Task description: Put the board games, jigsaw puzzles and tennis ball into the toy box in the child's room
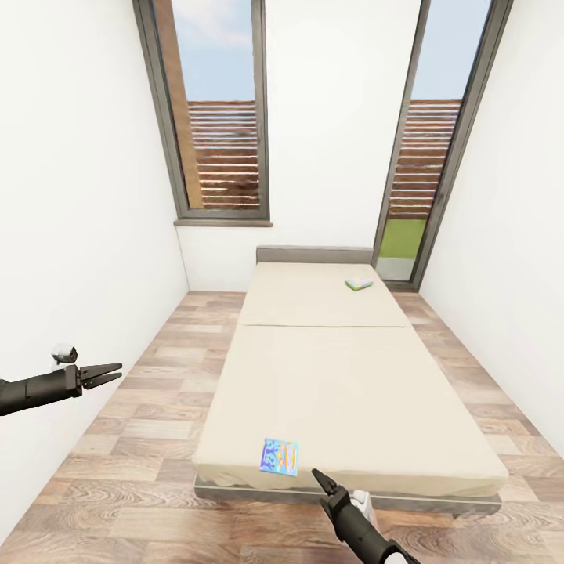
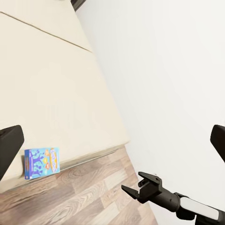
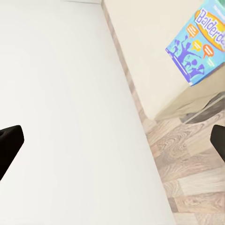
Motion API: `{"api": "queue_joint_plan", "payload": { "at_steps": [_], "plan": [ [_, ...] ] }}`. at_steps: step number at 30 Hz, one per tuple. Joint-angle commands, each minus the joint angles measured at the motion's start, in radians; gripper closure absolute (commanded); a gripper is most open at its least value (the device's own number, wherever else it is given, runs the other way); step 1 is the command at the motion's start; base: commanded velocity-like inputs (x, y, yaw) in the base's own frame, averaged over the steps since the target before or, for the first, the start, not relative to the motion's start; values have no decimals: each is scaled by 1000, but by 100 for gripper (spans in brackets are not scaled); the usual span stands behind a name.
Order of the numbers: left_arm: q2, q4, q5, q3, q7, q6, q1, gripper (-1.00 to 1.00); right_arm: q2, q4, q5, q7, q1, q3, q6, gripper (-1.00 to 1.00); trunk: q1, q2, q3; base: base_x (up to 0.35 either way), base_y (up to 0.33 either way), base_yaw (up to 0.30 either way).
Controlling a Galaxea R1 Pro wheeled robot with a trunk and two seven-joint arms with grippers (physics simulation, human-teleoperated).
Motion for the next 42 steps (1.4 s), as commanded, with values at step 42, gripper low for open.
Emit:
{"api": "queue_joint_plan", "payload": {
  "at_steps": [42],
  "plan": [
    [0, 0, -1, 1, -4, 8, -1, -100, 15, 39, -80, -12, -1, -6, -157, -100, 161, -295, -133, 0, 0, 0]
  ]
}}
